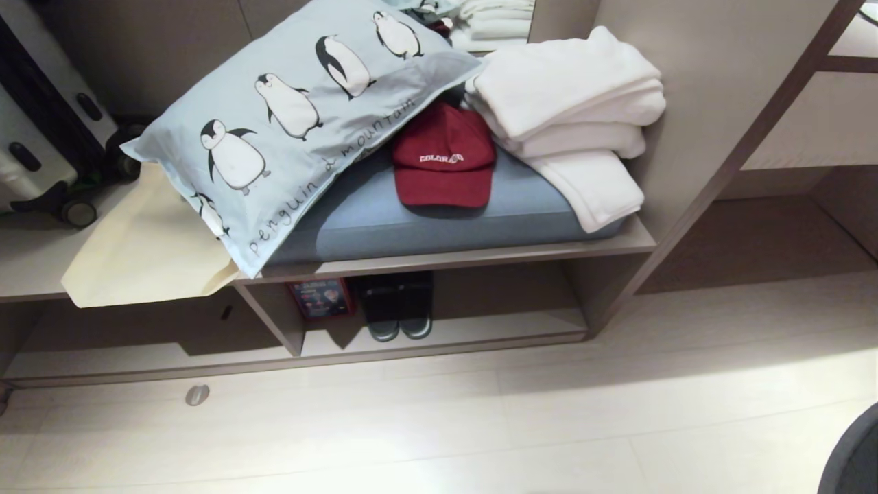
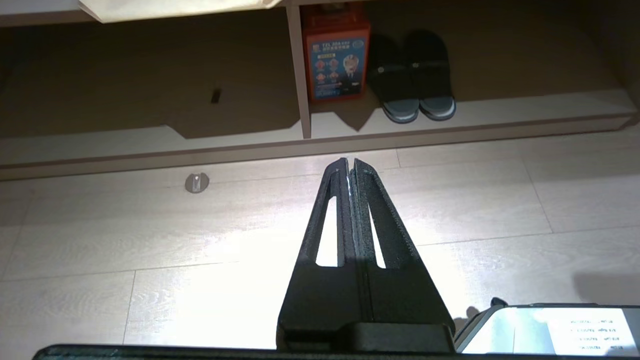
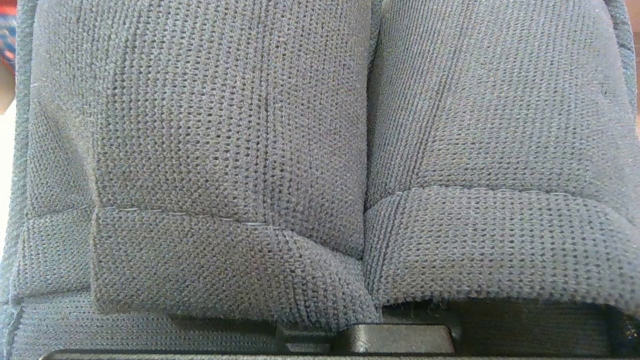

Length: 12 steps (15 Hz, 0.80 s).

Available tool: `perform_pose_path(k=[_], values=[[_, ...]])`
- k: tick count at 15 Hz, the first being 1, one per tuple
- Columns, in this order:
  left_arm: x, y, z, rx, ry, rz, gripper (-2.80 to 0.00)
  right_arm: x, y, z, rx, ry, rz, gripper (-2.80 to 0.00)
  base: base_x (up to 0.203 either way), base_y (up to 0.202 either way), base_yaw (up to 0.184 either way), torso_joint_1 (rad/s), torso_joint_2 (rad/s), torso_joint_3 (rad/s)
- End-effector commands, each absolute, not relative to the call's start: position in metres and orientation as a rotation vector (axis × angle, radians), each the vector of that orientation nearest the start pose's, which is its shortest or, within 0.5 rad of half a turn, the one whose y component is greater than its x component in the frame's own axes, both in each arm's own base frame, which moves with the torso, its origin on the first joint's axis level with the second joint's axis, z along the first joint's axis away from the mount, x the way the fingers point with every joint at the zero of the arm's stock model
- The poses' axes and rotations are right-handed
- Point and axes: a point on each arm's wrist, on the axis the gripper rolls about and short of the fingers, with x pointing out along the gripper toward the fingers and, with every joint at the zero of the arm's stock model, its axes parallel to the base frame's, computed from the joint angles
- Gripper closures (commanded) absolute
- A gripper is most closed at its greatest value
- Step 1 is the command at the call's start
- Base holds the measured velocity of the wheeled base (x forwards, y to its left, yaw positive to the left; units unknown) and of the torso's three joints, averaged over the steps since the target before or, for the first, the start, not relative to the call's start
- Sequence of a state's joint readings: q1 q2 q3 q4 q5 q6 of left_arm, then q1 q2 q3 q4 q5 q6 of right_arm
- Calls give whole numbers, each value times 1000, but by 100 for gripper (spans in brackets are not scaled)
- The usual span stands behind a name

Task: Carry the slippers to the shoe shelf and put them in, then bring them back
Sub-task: Place the slippers into the shoe cabinet

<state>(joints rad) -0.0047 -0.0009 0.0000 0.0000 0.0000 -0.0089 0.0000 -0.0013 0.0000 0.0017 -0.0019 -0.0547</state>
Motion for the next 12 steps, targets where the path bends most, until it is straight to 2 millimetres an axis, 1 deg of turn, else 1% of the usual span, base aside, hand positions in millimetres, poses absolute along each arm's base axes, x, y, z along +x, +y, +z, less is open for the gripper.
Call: perform_pose_path(k=[1,12], values=[[-23,0,75,-9,2,-5,0,-23,0,75,-55,0,-2,0,0,0,0,7,7,-203],[-23,0,75,-9,2,-5,0,-23,0,75,-55,0,-2,0,0,0,0,2,3,-197]])
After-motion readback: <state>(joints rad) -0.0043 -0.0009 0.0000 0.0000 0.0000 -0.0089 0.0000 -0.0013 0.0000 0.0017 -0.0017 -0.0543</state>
